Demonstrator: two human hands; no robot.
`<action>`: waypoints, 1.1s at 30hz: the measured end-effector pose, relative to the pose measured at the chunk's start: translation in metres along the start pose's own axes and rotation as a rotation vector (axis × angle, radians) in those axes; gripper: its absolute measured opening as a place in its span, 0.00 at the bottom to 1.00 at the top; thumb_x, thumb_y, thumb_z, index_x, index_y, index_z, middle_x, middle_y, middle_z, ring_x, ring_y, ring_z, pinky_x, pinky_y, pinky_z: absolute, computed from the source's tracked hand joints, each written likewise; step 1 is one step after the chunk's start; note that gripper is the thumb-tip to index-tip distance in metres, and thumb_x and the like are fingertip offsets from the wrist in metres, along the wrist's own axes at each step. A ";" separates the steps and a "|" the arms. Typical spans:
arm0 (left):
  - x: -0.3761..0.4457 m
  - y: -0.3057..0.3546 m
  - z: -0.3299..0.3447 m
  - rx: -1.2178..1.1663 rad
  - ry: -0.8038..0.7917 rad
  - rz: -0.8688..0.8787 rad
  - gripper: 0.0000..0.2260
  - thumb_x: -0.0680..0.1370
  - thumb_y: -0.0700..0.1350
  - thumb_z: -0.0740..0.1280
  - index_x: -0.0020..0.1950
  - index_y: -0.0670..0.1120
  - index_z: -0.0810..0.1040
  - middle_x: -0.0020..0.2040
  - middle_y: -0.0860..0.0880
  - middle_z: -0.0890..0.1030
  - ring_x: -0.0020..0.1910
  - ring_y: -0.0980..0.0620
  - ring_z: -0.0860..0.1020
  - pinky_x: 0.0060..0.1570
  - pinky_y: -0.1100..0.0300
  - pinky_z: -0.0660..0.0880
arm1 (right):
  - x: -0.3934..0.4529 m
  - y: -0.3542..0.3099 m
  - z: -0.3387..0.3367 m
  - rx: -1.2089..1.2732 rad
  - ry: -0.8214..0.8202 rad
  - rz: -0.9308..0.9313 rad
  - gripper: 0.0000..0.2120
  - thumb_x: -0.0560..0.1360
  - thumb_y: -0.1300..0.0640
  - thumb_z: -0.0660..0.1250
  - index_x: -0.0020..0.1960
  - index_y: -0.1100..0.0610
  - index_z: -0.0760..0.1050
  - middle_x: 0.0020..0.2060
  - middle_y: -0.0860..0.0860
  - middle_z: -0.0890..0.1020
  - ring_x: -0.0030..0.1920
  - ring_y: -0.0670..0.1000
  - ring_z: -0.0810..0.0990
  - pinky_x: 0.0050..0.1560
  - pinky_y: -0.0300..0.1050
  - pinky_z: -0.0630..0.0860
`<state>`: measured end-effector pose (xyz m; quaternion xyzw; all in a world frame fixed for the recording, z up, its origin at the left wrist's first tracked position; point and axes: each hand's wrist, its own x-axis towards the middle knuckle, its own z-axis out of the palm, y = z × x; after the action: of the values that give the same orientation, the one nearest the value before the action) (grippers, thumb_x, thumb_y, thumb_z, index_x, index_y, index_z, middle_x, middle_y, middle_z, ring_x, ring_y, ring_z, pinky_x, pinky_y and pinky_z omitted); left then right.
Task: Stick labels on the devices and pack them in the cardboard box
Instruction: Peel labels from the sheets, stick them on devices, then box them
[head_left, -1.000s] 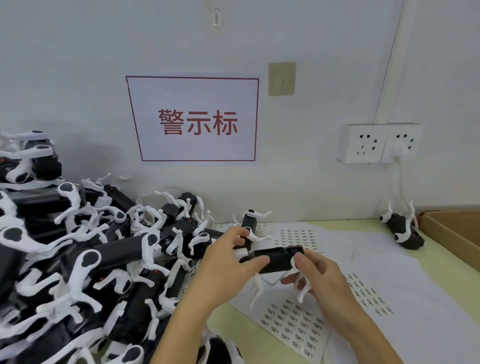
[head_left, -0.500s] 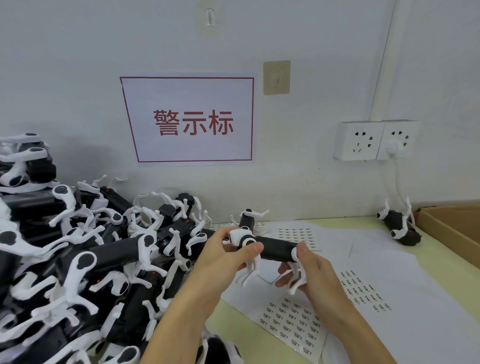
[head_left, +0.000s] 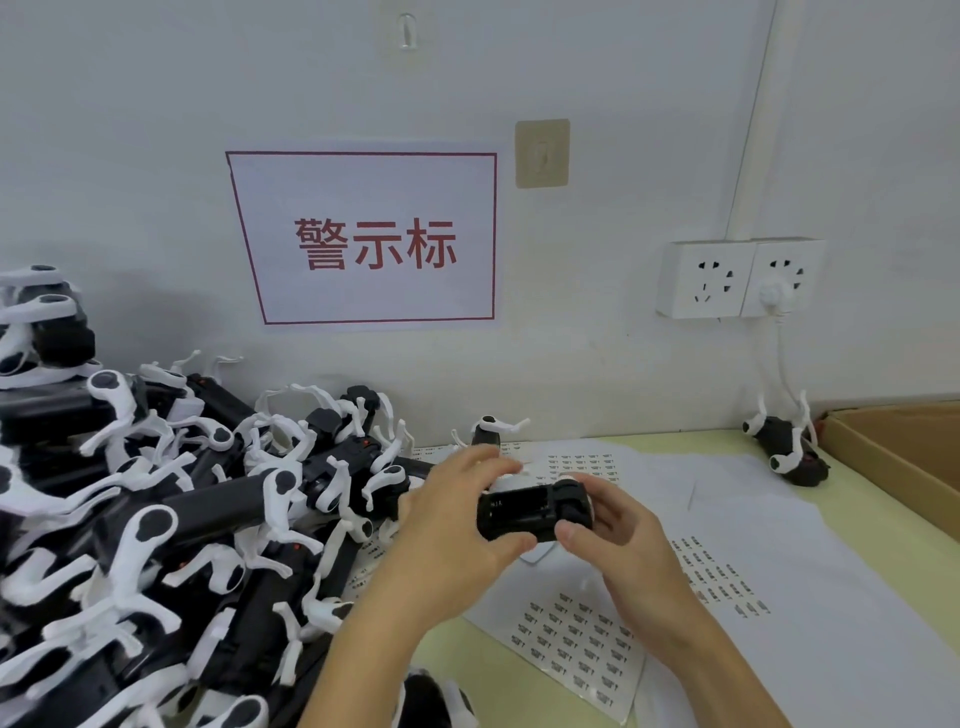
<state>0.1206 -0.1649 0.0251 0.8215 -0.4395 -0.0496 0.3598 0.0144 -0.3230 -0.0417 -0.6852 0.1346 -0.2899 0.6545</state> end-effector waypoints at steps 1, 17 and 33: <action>0.000 0.002 0.002 0.037 -0.009 0.020 0.23 0.75 0.52 0.74 0.68 0.61 0.72 0.66 0.66 0.70 0.69 0.63 0.65 0.75 0.53 0.58 | -0.001 0.000 0.001 -0.016 -0.021 -0.007 0.25 0.62 0.46 0.77 0.59 0.43 0.80 0.55 0.46 0.85 0.59 0.45 0.81 0.54 0.40 0.79; -0.001 -0.010 0.004 0.471 -0.022 -0.041 0.09 0.79 0.45 0.66 0.59 0.53 0.73 0.54 0.54 0.77 0.57 0.49 0.75 0.52 0.56 0.64 | -0.001 -0.018 -0.025 -0.258 0.031 0.115 0.22 0.71 0.43 0.72 0.64 0.41 0.75 0.56 0.39 0.83 0.55 0.37 0.81 0.52 0.38 0.78; -0.002 0.005 -0.007 0.468 0.040 0.010 0.21 0.79 0.57 0.65 0.71 0.57 0.66 0.58 0.59 0.75 0.64 0.54 0.72 0.64 0.56 0.67 | -0.012 -0.031 -0.095 -0.955 0.188 0.686 0.38 0.63 0.50 0.83 0.67 0.52 0.70 0.59 0.53 0.77 0.59 0.55 0.77 0.62 0.49 0.74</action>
<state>0.1187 -0.1609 0.0333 0.8812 -0.4357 0.0717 0.1685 -0.0556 -0.3913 -0.0168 -0.7925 0.5212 -0.0290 0.3154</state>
